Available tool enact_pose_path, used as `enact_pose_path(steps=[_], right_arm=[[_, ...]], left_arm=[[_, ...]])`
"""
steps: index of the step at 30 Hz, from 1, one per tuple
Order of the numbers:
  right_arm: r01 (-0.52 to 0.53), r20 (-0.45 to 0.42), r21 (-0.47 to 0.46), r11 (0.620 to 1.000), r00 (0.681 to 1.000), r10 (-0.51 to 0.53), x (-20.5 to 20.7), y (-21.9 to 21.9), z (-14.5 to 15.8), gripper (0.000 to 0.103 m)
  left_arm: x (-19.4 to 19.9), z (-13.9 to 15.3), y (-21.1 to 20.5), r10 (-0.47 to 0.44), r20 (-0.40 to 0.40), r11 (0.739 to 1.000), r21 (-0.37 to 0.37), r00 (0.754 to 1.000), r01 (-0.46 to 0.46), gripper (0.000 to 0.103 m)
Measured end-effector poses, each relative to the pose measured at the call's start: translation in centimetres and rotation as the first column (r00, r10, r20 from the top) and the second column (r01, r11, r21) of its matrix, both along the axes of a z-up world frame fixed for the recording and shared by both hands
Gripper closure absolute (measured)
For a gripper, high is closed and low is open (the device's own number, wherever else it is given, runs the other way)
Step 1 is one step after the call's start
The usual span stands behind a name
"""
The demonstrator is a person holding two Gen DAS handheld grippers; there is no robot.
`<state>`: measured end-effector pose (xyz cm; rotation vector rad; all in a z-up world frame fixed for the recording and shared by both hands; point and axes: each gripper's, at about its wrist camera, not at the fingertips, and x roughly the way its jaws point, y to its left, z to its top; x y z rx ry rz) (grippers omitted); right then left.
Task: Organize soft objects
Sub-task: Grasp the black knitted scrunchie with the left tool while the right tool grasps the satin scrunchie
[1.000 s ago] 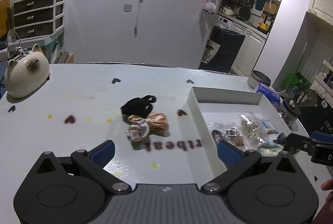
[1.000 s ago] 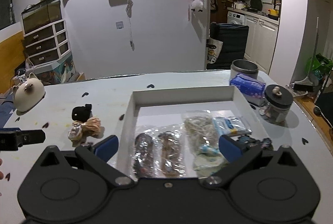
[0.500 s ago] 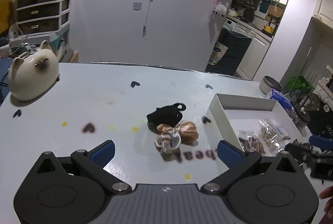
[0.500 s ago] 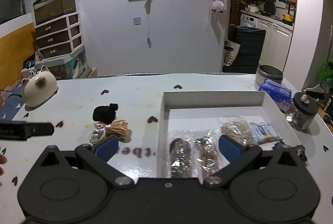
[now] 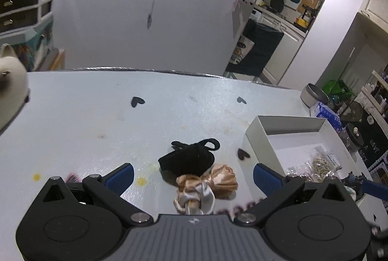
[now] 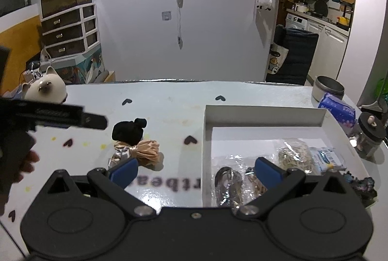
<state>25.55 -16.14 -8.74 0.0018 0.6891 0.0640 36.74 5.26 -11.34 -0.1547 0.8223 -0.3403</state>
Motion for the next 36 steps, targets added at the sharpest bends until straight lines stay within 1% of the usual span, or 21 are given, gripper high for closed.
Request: enact_pose_path(steps=[3,5,9,11,13,15,16,18,20,22,24,26,28,29,30,31,36], right_arm=[[-0.011,-0.017,-0.005,1.000,1.000,0.010,0.8,0.6,-0.5,0.000],[-0.018,-0.027,-0.009,1.000,0.999,0.017,1.3,0.9,-0.8,0.000],[-0.041,-0.041,0.002,0.999,0.998,0.041,2.4,1.3,-1.2,0.000],[-0.057,-0.046,0.008,0.998,0.997,0.057,3.0,1.7,-1.4,0.000],[-0.074,-0.047,0.015,0.997,0.996,0.075,3.6,2.1,-1.7,0.000],[-0.094,-0.049,0.016,0.995,0.994,0.095,4.4,2.7,-2.0,0.000],[-0.105,-0.050,0.014,0.994,0.993,0.106,4.8,3.0,-2.1,0.000],[-0.124,-0.052,0.014,0.992,0.991,0.125,5.6,3.7,-2.4,0.000],[-0.144,-0.056,0.016,0.989,0.988,0.144,6.3,4.3,-2.7,0.000],[-0.165,-0.061,0.009,0.986,0.984,0.165,7.0,4.9,-3.1,0.000],[-0.183,-0.069,0.003,0.983,0.981,0.183,7.6,5.3,-3.5,0.000],[-0.200,-0.080,0.001,0.980,0.977,0.199,8.3,5.6,-3.8,0.000],[-0.216,-0.093,0.004,0.976,0.972,0.216,8.9,5.9,-4.2,0.000],[-0.229,-0.102,0.005,0.974,0.968,0.228,9.2,6.2,-4.5,0.000],[-0.239,-0.109,0.005,0.971,0.965,0.238,9.5,6.3,-4.7,0.000],[-0.251,-0.116,0.005,0.968,0.961,0.250,9.8,6.5,-4.9,0.000],[-0.316,-0.152,0.013,0.949,0.937,0.315,11.3,8.3,-5.9,0.000]], left_arm=[[2.2,-1.2,0.0,-0.021,-0.040,1.000,-0.020,0.999,0.020,0.000],[3.6,-2.1,0.1,-0.028,-0.077,0.998,-0.050,0.997,0.024,0.000],[6.1,-4.0,0.6,-0.044,-0.158,0.988,-0.154,0.986,0.019,0.001],[7.1,-4.8,0.7,-0.048,-0.181,0.983,-0.182,0.982,0.014,0.003],[8.0,-5.6,0.9,-0.045,-0.199,0.980,-0.201,0.979,0.005,0.009],[8.6,-6.2,1.2,-0.045,-0.220,0.975,-0.223,0.974,-0.006,0.013],[8.9,-6.6,1.3,-0.041,-0.231,0.973,-0.232,0.972,-0.014,0.017],[9.3,-7.2,1.5,-0.042,-0.251,0.968,-0.250,0.967,-0.023,0.022],[9.5,-7.6,1.5,-0.056,-0.269,0.963,-0.269,0.962,-0.019,0.025],[9.6,-7.9,1.2,-0.074,-0.276,0.962,-0.272,0.958,-0.005,0.034],[9.7,-8.3,1.0,-0.076,-0.285,0.963,-0.271,0.956,-0.005,0.038],[9.9,-8.4,0.9,-0.068,-0.278,0.961,-0.278,0.958,-0.012,0.043],[10.1,-8.5,0.9,-0.066,-0.274,0.961,-0.276,0.960,-0.013,0.056],[10.2,-8.6,0.9,-0.064,-0.272,0.962,-0.272,0.960,-0.013,0.059],[10.3,-8.7,1.0,-0.062,-0.271,0.962,-0.271,0.960,-0.014,0.067],[10.4,-8.7,1.0,-0.062,-0.271,0.962,-0.273,0.961,-0.015,0.072],[10.7,-8.6,1.9,-0.051,-0.260,0.961,-0.274,0.964,-0.023,0.081]])
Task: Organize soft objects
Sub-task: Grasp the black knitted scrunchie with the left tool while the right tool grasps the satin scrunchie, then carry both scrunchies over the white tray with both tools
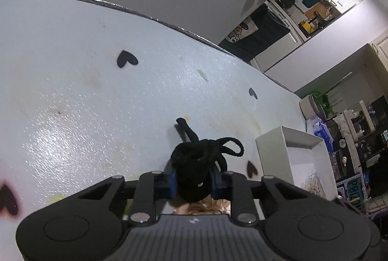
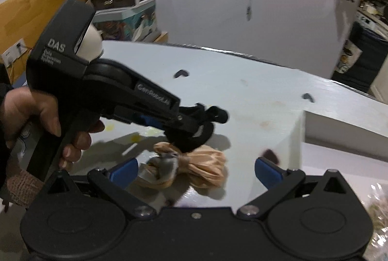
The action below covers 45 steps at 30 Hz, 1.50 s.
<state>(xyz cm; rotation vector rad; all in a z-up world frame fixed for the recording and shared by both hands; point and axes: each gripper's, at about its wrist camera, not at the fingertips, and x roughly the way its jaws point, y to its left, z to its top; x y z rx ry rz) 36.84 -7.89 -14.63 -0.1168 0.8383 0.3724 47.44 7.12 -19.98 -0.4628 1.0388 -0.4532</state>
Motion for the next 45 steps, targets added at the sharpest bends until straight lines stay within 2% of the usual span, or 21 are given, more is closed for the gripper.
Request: enact_pose_path(steps=[9,13,18,23,24,25,28,31,36,45], right_arm=[[-0.096,-0.073,-0.044,0.994,0.993,0.092,2.4,2.5,-2.8,0.001],[-0.070,-0.074,-0.050,0.996,0.995,0.066,2.6,2.7,-3.1,0.013],[-0.063,-0.096,-0.039,0.997,0.994,0.059,2.3,2.0,-2.9,0.022],[-0.047,-0.107,-0.073,0.996,0.993,0.039,1.9,1.7,-3.1,0.041],[-0.043,-0.104,-0.085,0.995,0.994,0.034,1.8,1.6,-3.1,0.051],[-0.032,-0.097,-0.104,0.994,0.995,0.022,1.7,1.5,-3.1,0.072],[-0.003,-0.096,-0.095,0.995,0.995,-0.006,1.5,0.6,-2.9,0.079],[-0.005,-0.081,-0.097,0.995,0.997,-0.003,0.7,0.3,-2.3,0.083],[-0.003,-0.049,-0.079,0.997,0.999,0.000,-1.1,0.2,-0.9,0.084],[0.065,0.000,-0.079,0.995,0.998,-0.066,-3.0,-0.4,1.7,0.084]], left_arm=[[-0.7,1.3,2.5,0.041,0.049,0.999,-0.002,0.998,-0.041,0.084],[-1.4,1.6,3.6,0.066,0.063,0.997,0.028,0.996,-0.068,0.084],[-2.6,1.8,4.6,0.095,0.073,0.994,0.051,0.993,-0.099,0.084],[-4.1,1.6,5.1,0.116,0.060,0.991,0.061,0.991,-0.120,0.084],[-4.4,1.7,5.2,0.122,0.058,0.990,0.062,0.991,-0.125,0.084],[-4.7,1.7,5.3,0.127,0.055,0.990,0.062,0.990,-0.130,0.084],[-5.7,1.9,5.5,0.141,0.055,0.988,0.063,0.988,-0.144,0.084],[-6.4,2.3,5.6,0.150,0.062,0.986,0.066,0.987,-0.154,0.084],[-7.6,3.3,5.9,0.167,0.081,0.982,0.071,0.983,-0.173,0.084],[-10.9,7.0,5.9,0.189,0.176,0.974,0.089,0.966,-0.207,0.084]])
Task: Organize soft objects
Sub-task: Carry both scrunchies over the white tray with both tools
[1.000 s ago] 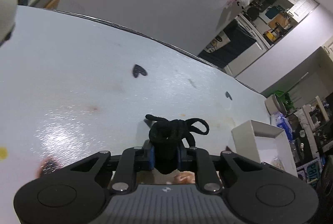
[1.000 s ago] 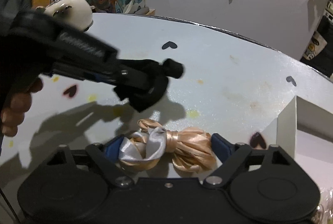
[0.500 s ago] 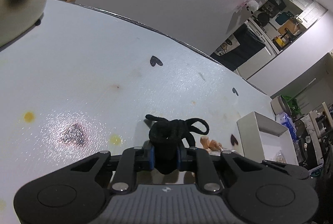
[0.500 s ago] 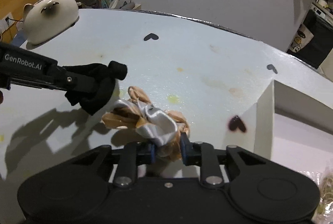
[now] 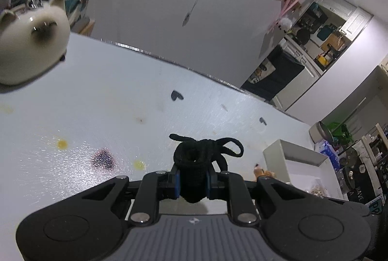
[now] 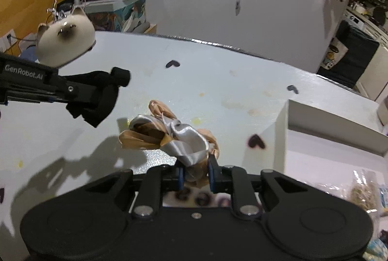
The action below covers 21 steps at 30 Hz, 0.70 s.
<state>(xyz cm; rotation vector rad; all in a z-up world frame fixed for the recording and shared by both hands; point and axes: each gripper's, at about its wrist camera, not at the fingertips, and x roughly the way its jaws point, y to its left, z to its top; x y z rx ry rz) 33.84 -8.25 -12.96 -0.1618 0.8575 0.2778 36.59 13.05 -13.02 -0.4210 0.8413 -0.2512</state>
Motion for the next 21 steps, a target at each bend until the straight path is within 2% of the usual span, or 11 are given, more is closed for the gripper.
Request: enact_pose_path(steps=[9,21], right_arm=[[0.037,0.065,0.053,0.998,0.997,-0.041,-4.2,-2.0,3.6,0.083],[0.063,0.146,0.108,0.992,0.986,-0.078,-7.3,-7.9,6.4,0.083]], left_arm=[[-4.5,3.7,-1.2,0.014,0.078,1.000,0.010,0.997,-0.015,0.084],[-7.0,6.9,-7.4,-0.016,0.154,0.999,0.040,0.988,0.010,0.084]])
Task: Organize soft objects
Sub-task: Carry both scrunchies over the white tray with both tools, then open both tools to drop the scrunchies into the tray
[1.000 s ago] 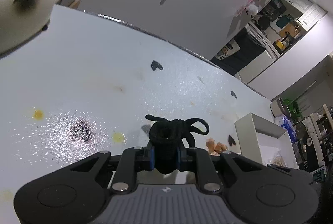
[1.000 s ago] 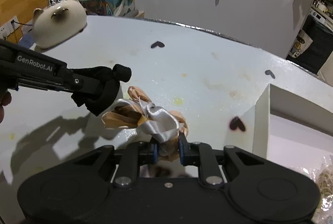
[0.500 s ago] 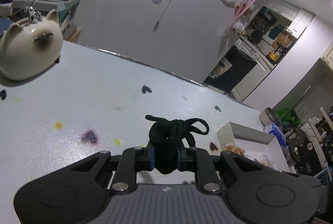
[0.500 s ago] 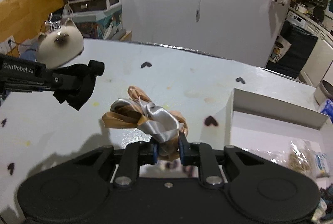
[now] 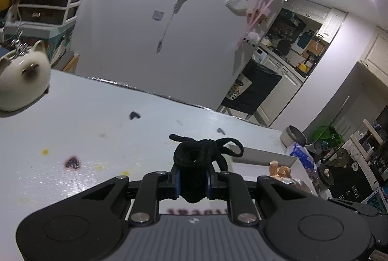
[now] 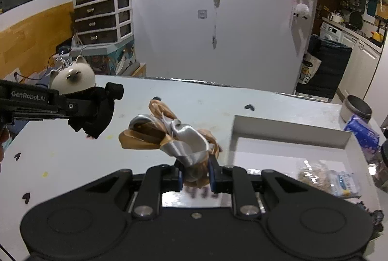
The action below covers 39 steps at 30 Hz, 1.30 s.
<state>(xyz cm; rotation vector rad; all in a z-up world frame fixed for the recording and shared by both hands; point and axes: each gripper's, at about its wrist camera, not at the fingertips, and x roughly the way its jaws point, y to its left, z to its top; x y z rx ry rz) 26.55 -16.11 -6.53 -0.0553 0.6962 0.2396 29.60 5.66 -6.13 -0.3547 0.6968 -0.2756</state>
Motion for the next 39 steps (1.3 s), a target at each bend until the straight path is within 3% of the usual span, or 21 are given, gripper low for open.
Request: enact_pose_path(steps=[15,24,33,36,39], right_arm=[[0.047,0.036,0.009,0.999,0.998,-0.048,2.3,-13.1,0.6,0.083],[0.106,0.012,-0.032,0.994,0.994,-0.106,5.4,-20.8,-1.1,0.083],[0.143,-0.026,-0.090,0.986,0.989,-0.146,9.1,-25.2,-3.8,0.082],[0.134,-0.040,-0.111,0.985,0.989,-0.140,10.3,-25.8,-4.7,0.082],[0.118,-0.046,-0.129,0.985,0.991,-0.125,11.7,-26.0,-5.6,0.082]], left_arm=[[2.4,0.8,-12.9,-0.047,0.028,0.998,0.038,0.999,0.046,0.084],[6.8,-2.1,-19.7,-0.096,-0.022,0.992,0.077,0.995,0.097,0.084],[11.7,-6.1,-23.9,-0.141,-0.099,0.974,0.164,0.985,0.156,0.083],[13.2,-7.6,-24.3,-0.131,-0.131,0.970,0.190,0.983,0.154,0.074],[14.1,-8.6,-24.2,-0.101,-0.155,0.970,0.206,0.983,0.132,0.049]])
